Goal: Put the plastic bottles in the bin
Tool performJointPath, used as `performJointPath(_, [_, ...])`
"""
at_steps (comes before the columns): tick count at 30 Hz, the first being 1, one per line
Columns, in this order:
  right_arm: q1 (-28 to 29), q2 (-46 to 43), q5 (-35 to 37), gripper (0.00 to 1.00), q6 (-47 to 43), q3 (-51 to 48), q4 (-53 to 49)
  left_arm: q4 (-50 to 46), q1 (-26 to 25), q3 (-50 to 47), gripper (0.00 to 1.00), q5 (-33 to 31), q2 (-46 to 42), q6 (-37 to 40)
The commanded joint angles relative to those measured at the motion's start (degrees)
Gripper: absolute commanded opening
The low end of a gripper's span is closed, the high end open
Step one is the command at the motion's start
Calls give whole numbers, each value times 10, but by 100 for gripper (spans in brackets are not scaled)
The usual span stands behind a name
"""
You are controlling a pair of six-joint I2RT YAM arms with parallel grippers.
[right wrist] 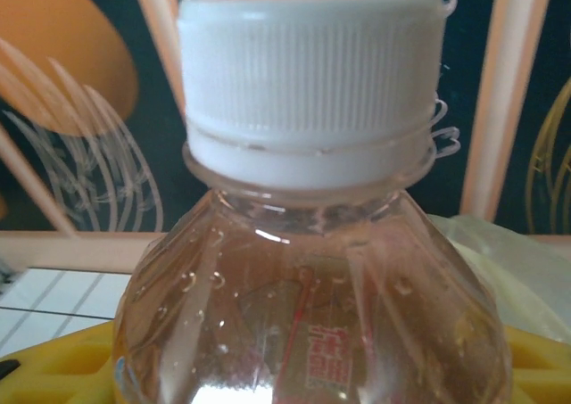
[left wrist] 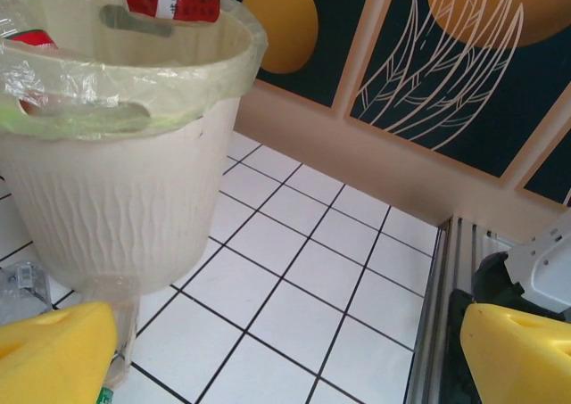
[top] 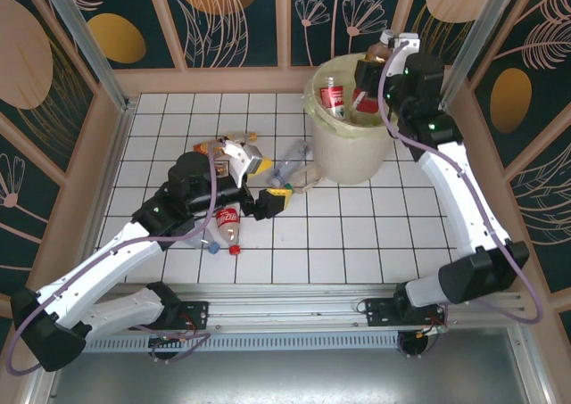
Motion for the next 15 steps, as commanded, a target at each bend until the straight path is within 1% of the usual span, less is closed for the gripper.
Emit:
performJointPath(1, [-11, 34, 30, 64, -22, 45, -49, -16, -3, 17, 99, -1, -7, 12])
performJointPath(5, [-21, 72, 64, 64, -36, 70, -83, -16, -3, 15, 99, -4, -8, 11])
performJointPath(10, [-38, 106, 89, 64, -44, 93, -117, -19, -3, 13, 99, -9, -7, 10])
performJointPath(15, [-39, 150, 142, 64, -62, 122, -162, -18, -3, 12, 99, -9, 1, 6])
